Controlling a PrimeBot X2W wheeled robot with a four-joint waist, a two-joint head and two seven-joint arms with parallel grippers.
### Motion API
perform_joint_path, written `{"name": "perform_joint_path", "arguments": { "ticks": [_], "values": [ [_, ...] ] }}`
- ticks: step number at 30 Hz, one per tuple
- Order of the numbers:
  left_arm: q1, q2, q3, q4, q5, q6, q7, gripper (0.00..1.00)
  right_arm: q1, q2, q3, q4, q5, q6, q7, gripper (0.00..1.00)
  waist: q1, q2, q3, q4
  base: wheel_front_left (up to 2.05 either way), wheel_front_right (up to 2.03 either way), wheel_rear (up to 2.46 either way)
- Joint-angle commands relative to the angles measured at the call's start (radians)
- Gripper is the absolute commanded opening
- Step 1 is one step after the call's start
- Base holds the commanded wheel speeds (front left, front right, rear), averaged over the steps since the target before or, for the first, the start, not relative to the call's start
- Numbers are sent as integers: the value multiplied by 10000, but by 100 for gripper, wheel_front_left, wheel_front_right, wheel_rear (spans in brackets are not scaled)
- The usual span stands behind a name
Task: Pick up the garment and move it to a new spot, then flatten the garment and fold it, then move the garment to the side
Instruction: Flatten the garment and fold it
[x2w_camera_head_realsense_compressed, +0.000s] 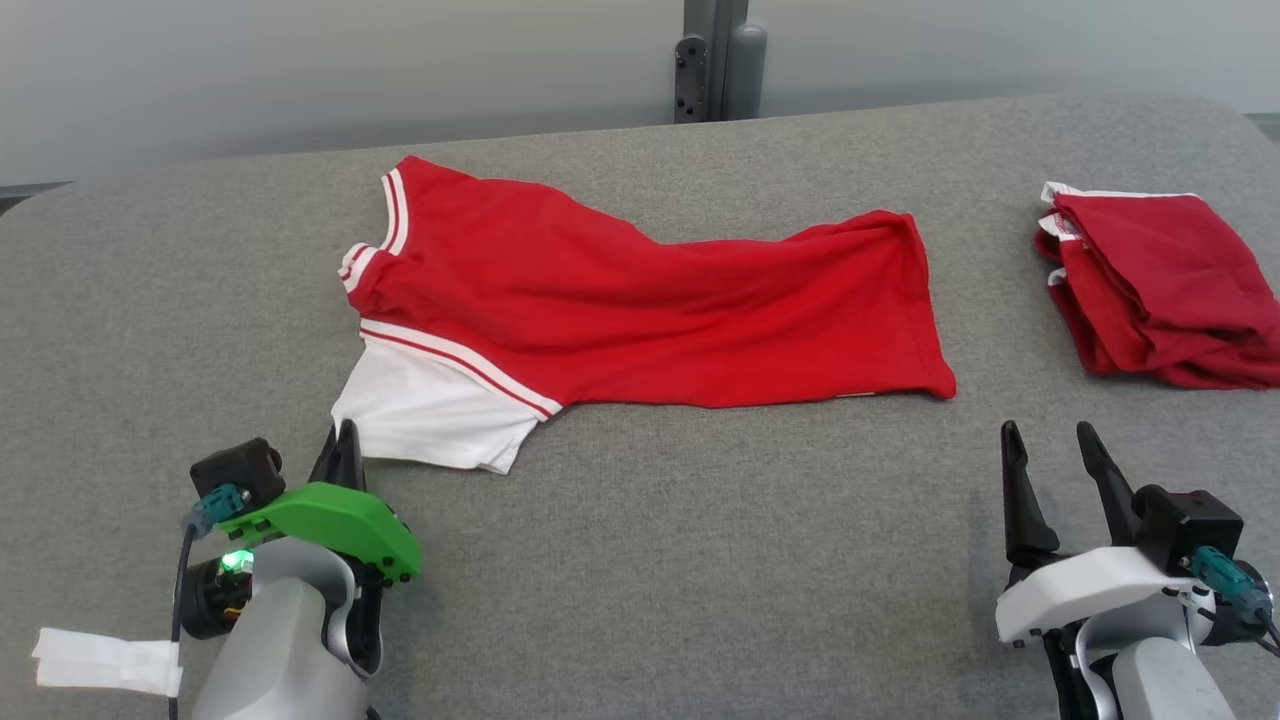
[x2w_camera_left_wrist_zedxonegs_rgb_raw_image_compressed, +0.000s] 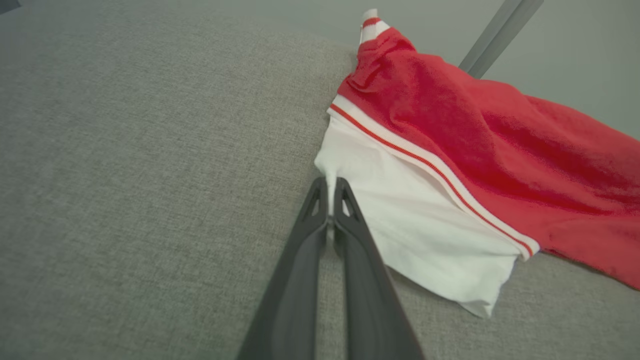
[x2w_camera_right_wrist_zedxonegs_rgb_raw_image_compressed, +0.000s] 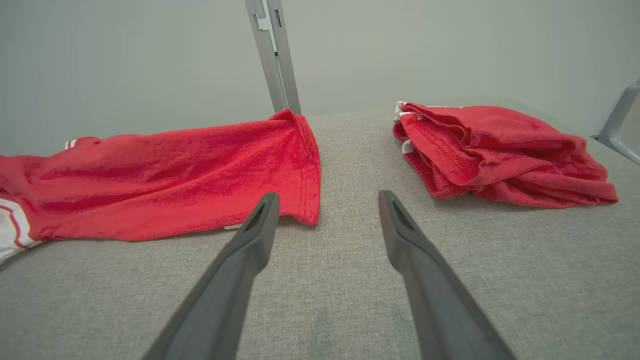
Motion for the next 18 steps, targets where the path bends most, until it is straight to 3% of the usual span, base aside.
{"name": "perform_joint_path", "arguments": {
  "ticks": [1, 9, 18],
  "values": [
    [323, 25, 54, -325, -40, -72, -106, 0, 58, -16, -67, 124, -75, -7, 58, 100, 0, -1, -128, 220, 0, 0, 0],
    [2202, -20, 68, -3354, -234, 170, -144, 0, -8, -19, -266, 878, -21, -7, 328, 100, 0, -1, -377, 781, 0, 0, 0],
    [3981, -16, -167, -6525, -236, 945, 830, 0, -907, -25, -452, 2129, -87, -7, 678, 100, 0, -1, -449, 1135, 0, 0, 0]
  ]
}}
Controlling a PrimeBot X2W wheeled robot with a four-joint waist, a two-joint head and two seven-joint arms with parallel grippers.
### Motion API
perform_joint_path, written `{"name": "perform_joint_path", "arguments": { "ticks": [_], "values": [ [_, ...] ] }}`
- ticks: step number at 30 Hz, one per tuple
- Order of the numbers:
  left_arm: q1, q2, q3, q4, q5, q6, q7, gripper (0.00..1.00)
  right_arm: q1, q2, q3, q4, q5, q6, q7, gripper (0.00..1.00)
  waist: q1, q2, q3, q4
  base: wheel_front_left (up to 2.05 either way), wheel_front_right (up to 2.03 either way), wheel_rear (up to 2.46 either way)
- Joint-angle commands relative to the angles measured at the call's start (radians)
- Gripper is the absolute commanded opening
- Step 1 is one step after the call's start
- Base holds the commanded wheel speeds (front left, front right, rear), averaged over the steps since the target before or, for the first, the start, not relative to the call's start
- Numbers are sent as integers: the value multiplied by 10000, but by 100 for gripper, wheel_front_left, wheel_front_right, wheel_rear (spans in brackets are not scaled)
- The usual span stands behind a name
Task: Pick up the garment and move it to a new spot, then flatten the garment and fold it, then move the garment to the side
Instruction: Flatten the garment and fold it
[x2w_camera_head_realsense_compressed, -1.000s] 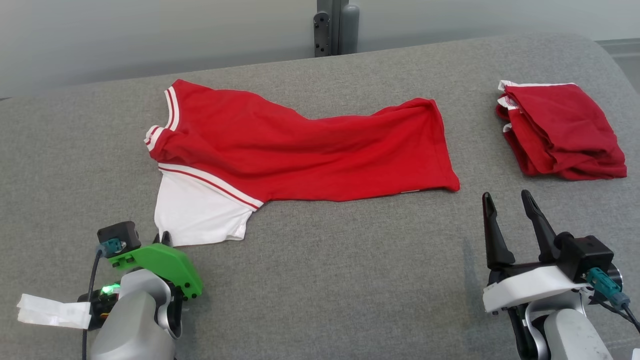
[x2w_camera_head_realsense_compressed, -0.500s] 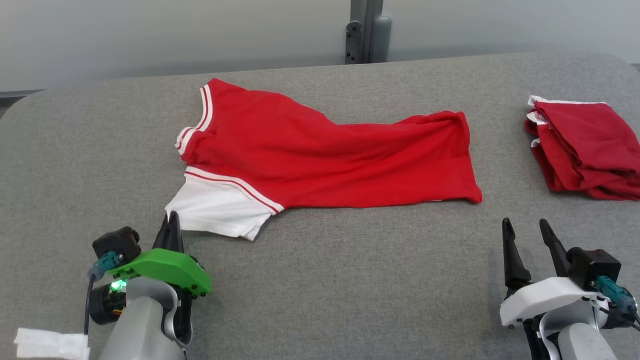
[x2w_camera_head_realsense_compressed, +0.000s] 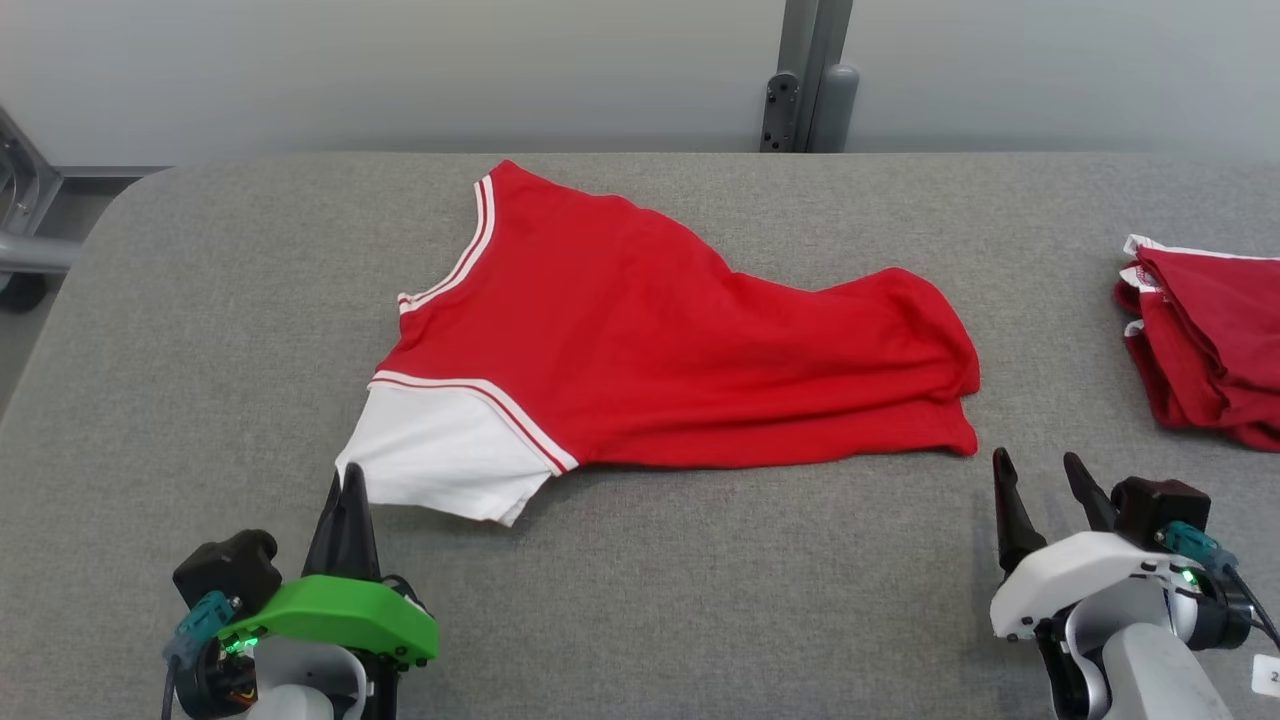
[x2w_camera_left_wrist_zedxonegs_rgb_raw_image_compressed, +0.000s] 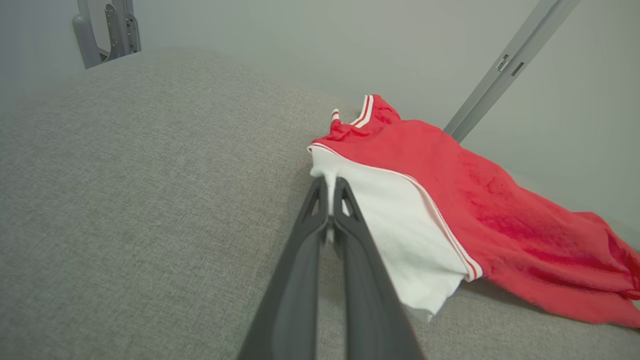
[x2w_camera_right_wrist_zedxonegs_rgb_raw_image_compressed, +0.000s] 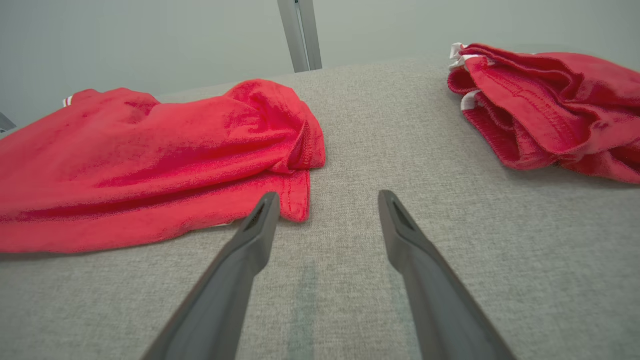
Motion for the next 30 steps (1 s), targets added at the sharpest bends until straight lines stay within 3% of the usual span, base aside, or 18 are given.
{"name": "perform_joint_path", "arguments": {
  "ticks": [1, 10, 21, 22, 23, 24, 25, 26, 30],
  "values": [
    [205, 40, -31, -229, 17, 100, 85, 0, -299, -33, -61, 235, -130, -7, 100, 100, 0, 0, 4, 35, 0, 0, 0],
    [573, 14, -404, -995, -35, 382, 441, 0, -1954, -34, -157, 2535, -688, -7, 377, 100, 0, 0, 255, 241, 0, 0, 0],
    [452, 22, -454, -977, -149, 442, 345, 0, -3115, -25, 34, 4734, -1058, -7, 193, 100, 0, 0, 516, 362, 0, 0, 0],
    [431, 29, -450, -970, -157, 452, 345, 0, -3193, -21, 95, 4892, -1004, -4, 176, 87, 0, 0, 526, 361, 0, 0, 0],
    [415, 38, -444, -966, -159, 462, 329, 0, -3269, -16, 156, 5036, -948, -4, 152, 56, 0, 0, 535, 356, 0, 0, 0],
    [400, 47, -436, -962, -164, 471, 311, 0, -3343, -13, 233, 5186, -915, -4, 132, 42, 0, 0, 542, 350, 0, 0, 0],
    [387, 57, -434, -959, -175, 477, 296, 0, -3408, -10, 314, 5333, -857, -4, 142, 17, 0, 0, 548, 344, 0, 0, 0],
    [371, 70, -427, -954, -183, 481, 286, 0, -3484, -11, 384, 5472, -737, -4, 122, 0, 0, 0, 552, 339, 0, 0, 0],
    [285, 96, -418, -987, -207, 439, 182, 0, -3790, -34, 593, 5656, -125, -4, -187, 0, 0, 0, 555, 287, 0, 0, 0]
  ]
}}
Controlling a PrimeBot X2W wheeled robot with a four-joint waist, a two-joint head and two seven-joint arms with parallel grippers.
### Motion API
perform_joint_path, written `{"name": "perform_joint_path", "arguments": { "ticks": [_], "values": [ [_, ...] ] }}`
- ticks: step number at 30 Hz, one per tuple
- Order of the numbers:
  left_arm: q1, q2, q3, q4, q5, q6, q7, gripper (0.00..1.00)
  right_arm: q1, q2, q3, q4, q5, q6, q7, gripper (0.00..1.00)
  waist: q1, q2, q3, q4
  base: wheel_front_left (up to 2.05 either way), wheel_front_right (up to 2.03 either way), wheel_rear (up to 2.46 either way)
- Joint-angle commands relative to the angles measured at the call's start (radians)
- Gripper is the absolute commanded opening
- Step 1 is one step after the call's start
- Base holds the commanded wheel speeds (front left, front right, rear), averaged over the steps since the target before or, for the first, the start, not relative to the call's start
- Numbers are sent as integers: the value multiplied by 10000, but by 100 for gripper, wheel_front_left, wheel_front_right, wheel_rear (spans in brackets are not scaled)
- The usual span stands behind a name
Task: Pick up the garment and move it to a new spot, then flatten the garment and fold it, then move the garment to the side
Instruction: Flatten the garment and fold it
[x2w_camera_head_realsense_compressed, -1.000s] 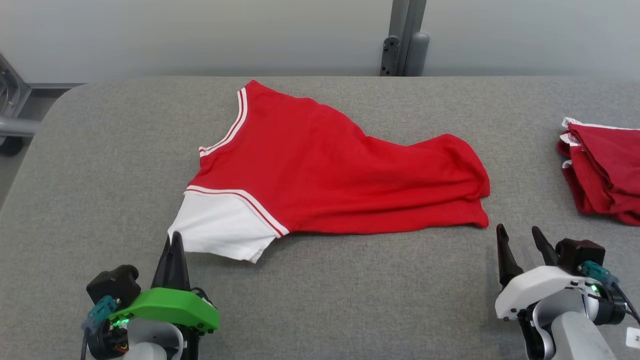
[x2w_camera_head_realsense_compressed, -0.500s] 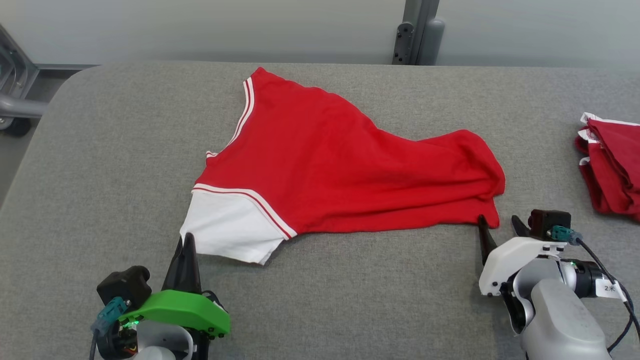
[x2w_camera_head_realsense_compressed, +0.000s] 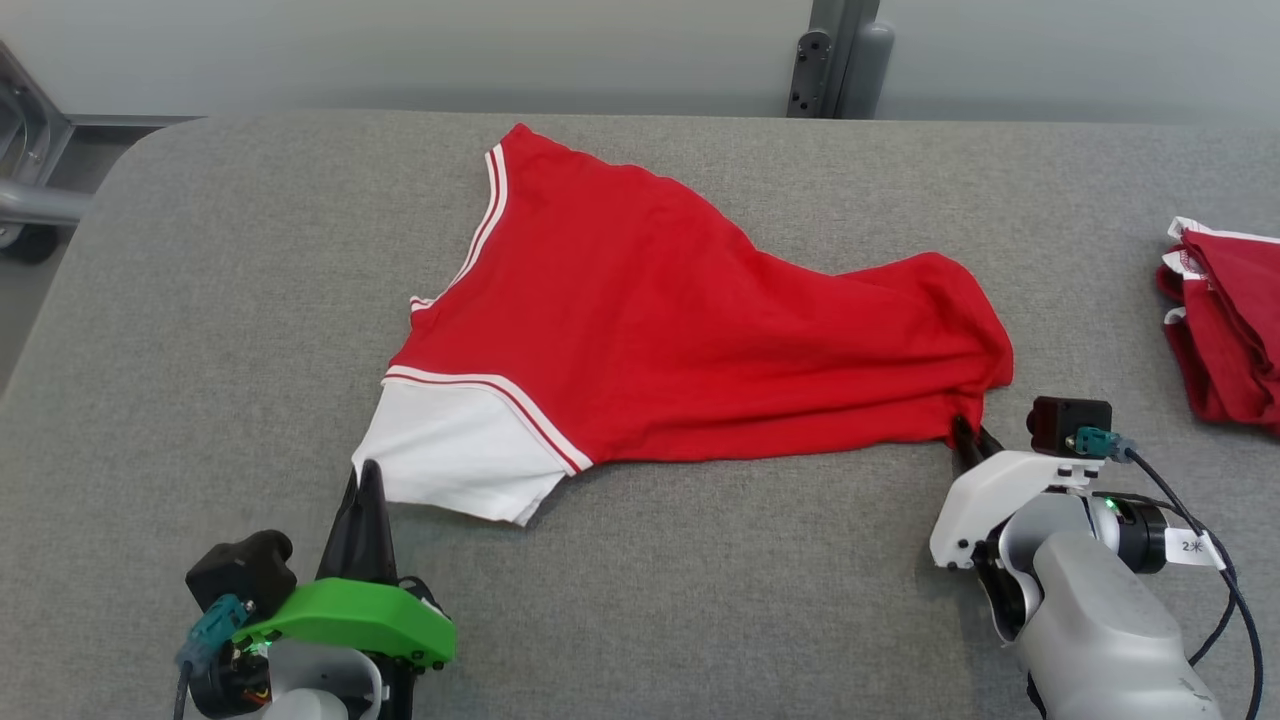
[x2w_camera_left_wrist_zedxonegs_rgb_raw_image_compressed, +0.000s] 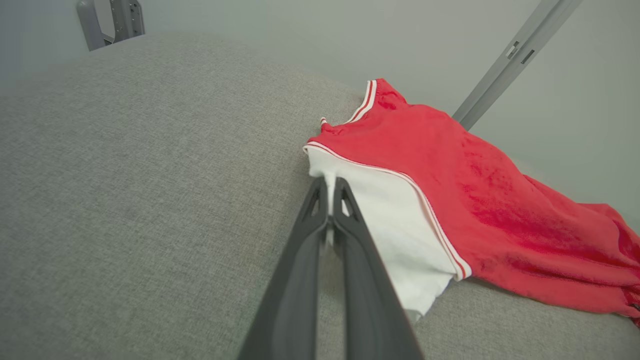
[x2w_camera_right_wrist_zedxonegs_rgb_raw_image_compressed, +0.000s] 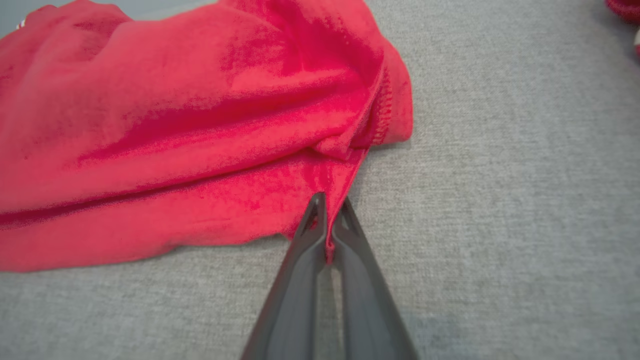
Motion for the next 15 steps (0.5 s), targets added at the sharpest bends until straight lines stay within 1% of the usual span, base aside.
{"name": "perform_joint_path", "arguments": {
  "ticks": [1, 5, 8, 12, 15],
  "values": [
    [-183, 88, 20, -41, -76, -23, -124, 0, -122, -38, 80, 49, 283, -4, -138, 0, 0, 0, -8, -33, 0, 0, 0],
    [-379, 92, 44, -39, -146, -141, -326, 0, -233, -37, 542, -351, 1208, -2, -436, 0, 0, 0, -108, -187, 0, 0, 0],
    [-553, 58, 110, -195, -332, -241, -511, 0, -103, -41, 971, -981, 1874, -2, -540, 0, 0, 0, -224, -359, 0, 0, 0],
    [-804, 12, 208, -678, -899, -439, -750, 0, 304, -338, 1468, -2379, 2787, -4, -633, 0, 0, 0, -420, -623, 0, 0, 0],
    [-941, 1, 278, -1221, -1255, -592, -880, 0, 712, -560, 1758, -3877, 3580, -2, -661, 0, 0, 0, -585, -829, 0, 0, 0]
  ]
}}
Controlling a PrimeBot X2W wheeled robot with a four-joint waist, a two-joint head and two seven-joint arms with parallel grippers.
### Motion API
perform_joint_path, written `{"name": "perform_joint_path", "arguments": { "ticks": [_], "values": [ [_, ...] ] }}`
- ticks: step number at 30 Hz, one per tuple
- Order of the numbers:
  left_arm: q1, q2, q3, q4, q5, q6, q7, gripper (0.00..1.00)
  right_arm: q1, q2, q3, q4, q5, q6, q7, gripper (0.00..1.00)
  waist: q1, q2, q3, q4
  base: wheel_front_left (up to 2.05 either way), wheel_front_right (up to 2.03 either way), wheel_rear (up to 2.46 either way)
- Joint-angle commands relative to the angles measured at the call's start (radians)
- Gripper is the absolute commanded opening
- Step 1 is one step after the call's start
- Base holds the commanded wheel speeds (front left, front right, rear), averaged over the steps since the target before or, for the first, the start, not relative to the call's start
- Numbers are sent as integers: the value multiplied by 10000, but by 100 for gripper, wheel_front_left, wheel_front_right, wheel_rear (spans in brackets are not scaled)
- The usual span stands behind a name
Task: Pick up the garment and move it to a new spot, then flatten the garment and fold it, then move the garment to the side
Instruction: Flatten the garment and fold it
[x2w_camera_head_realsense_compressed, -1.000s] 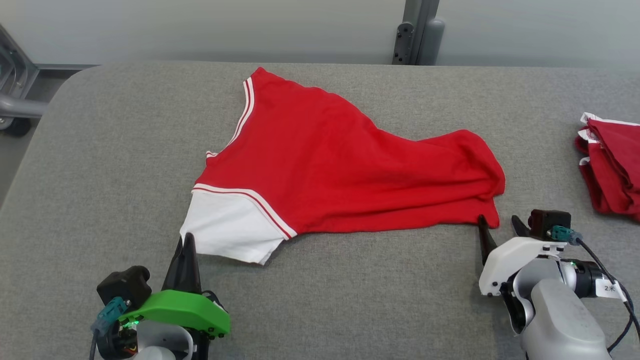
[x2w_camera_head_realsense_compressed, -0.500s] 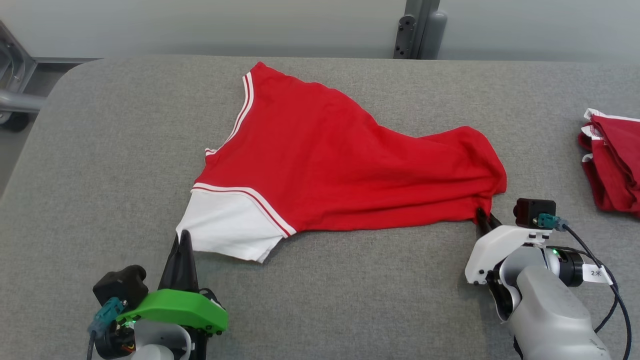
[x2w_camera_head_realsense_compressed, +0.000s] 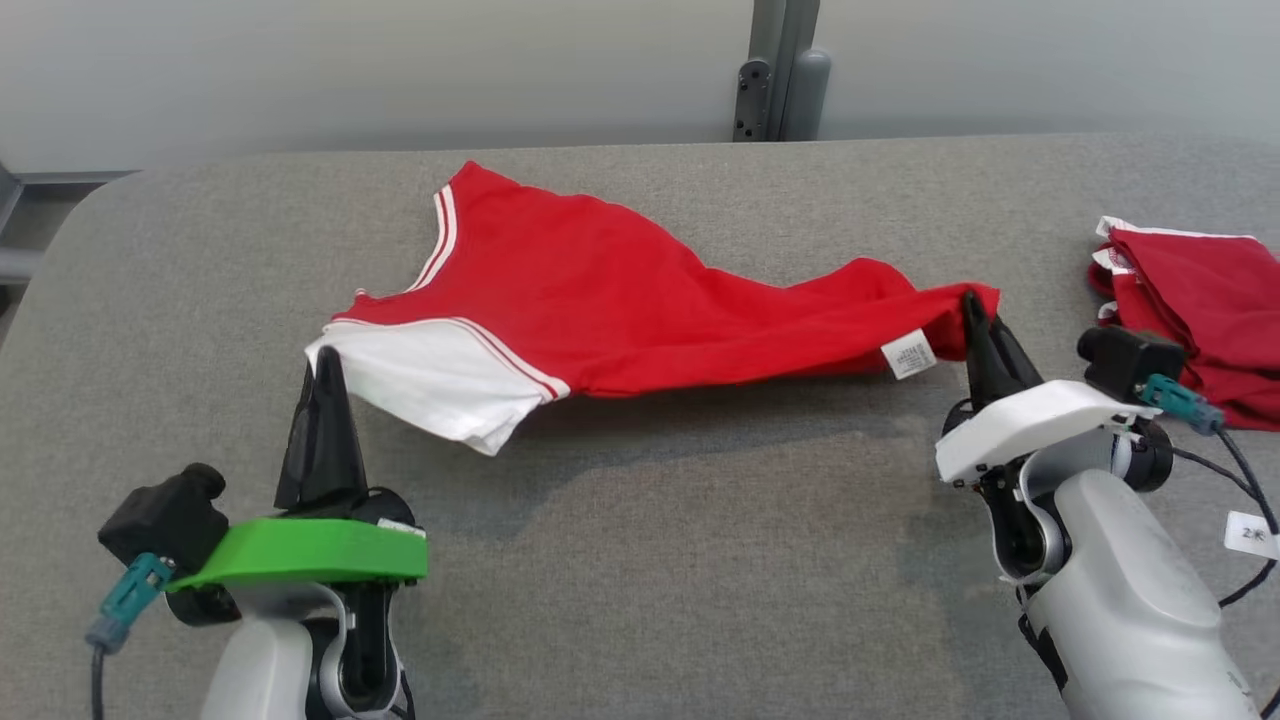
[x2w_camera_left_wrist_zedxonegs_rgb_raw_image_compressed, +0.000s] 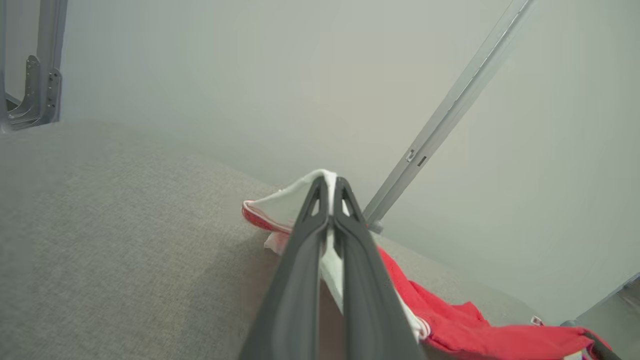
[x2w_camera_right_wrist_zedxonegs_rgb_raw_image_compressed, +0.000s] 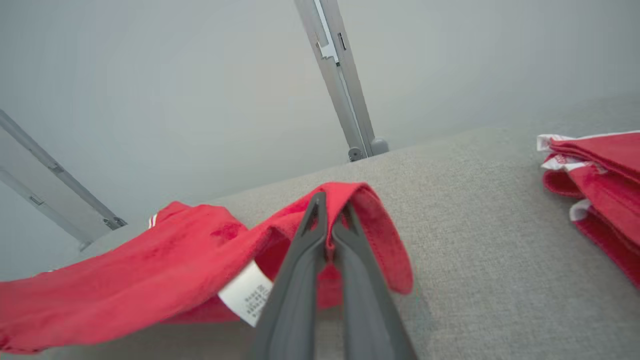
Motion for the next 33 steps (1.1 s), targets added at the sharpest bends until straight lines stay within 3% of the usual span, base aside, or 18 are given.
{"name": "perform_joint_path", "arguments": {
  "ticks": [1, 10, 21, 27, 33],
  "values": [
    [-162, 21, 24, -309, -198, -104, -55, 0, 306, -163, 124, -679, 320, 0, -21, 0, 0, -1, -236, -257, 0, 0, 0],
    [-290, 180, 262, -3230, -545, 46, 152, 0, 2275, -959, -191, -5925, 1565, 1, 876, 0, 0, -1, -661, -816, 0, 0, 0],
    [-937, 844, 102, -7114, 113, 578, 1348, 0, 3799, -434, -1592, -11027, 1270, 1, 2452, 0, 0, -1, -678, -1285, 0, 0, 0],
    [-2063, 1080, -136, -7848, 271, 675, 2149, 0, 3599, -166, -2022, -12330, 1138, 1, 3202, 0, 0, -1, -261, -1326, 0, 0, 0],
    [-3779, 1291, -234, -6257, 114, 274, 2586, 0, 2195, -105, -1894, -11258, 1291, 1, 3745, 0, 0, -1, 647, -1262, 0, 0, 0]
  ]
}}
